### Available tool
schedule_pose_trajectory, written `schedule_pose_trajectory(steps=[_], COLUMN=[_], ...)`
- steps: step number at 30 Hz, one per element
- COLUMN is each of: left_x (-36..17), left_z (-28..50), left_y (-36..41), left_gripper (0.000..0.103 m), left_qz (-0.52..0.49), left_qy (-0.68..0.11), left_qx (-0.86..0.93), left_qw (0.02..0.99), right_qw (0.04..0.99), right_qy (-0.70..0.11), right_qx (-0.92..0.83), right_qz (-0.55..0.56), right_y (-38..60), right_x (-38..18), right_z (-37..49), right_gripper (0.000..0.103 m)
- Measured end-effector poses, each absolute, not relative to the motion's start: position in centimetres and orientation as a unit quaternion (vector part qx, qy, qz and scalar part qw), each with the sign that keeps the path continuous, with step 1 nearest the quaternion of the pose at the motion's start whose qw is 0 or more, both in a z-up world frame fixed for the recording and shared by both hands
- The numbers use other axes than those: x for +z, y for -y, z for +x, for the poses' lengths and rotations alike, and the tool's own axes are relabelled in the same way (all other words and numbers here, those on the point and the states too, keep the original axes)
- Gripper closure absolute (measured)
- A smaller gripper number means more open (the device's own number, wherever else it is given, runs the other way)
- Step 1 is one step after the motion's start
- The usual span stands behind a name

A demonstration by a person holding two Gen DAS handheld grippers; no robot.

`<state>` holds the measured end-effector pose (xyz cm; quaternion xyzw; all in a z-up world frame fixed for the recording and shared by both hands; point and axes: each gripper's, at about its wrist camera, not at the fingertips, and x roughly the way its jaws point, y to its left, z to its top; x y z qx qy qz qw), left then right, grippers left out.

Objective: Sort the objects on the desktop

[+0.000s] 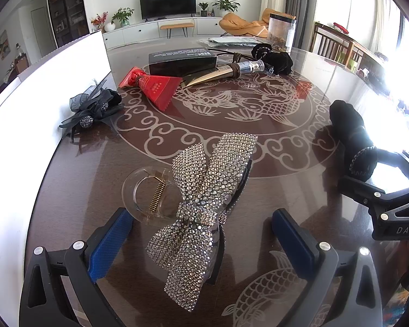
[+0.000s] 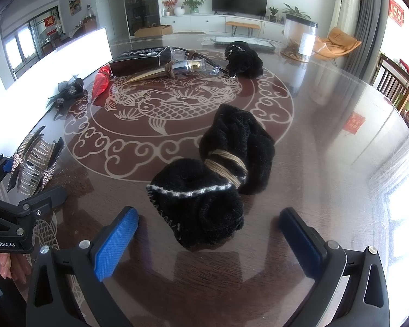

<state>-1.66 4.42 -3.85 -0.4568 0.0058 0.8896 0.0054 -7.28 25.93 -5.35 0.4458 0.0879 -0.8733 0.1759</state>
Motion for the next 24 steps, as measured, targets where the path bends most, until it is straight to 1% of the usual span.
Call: schedule_pose_trajectory(steps=[2, 6, 8, 11, 16, 18, 19, 20, 21, 22, 24], left_x=[-3.8, -3.5, -2.9, -2.2, -2.6, -2.3, -2.0, -1.8, -1.7, -1.7, -1.5], left_z=[-1.4, -1.0, -1.2, -2.1, -4.0, -4.0, -3.8, -3.7, -3.7, -3.7, -3.2], left_y=[-4.2, -3.7, -3.3, -3.4, -4.4, -4.6, -4.6, -4.5, -4.2, -3.8, -2.8], left_gripper=[0.0, 0.0, 0.0, 0.0, 0.0, 0.0, 0.014, 0.028, 0.044, 0.05, 0.051], left_qz=[-0.459, -0.476, -0.471, -0.473, -0.495, -0.483, -0.475, -0.47, -0.471, -0.471, -0.468], left_qy=[-0.004, 0.004, 0.012, -0.005, -0.048, -0.049, -0.043, -0.037, -0.028, -0.013, 0.021], left_qx=[0.888, 0.879, 0.881, 0.88, 0.867, 0.873, 0.877, 0.88, 0.88, 0.88, 0.881], left_qw=[0.002, 0.017, 0.029, 0.035, 0.037, 0.05, 0.06, 0.062, 0.063, 0.063, 0.066], right_qw=[0.186, 0.203, 0.205, 0.209, 0.201, 0.193, 0.19, 0.19, 0.195, 0.198, 0.204], right_qy=[-0.065, 0.03, 0.052, 0.054, 0.004, -0.034, -0.058, -0.069, -0.067, -0.061, -0.049], right_qx=[-0.871, -0.852, -0.844, -0.843, -0.823, -0.833, -0.838, -0.839, -0.839, -0.837, -0.834], right_qz=[0.45, 0.481, 0.492, 0.493, 0.531, 0.517, 0.509, 0.504, 0.504, 0.507, 0.51], right_y=[-26.6, -28.9, -29.3, -28.9, -26.4, -25.8, -25.6, -25.6, -25.9, -26.3, -27.3], right_x=[-5.1, -4.2, -3.8, -2.9, -4.1, -4.2, -4.1, -4.1, -4.1, -4.0, -3.7], right_z=[-7.5, -8.5, -9.4, -10.9, -12.9, -12.5, -12.1, -11.8, -11.6, -11.3, -10.7], right_gripper=[0.0, 0.0, 0.0, 0.0, 0.0, 0.016, 0.039, 0.053, 0.056, 0.06, 0.061])
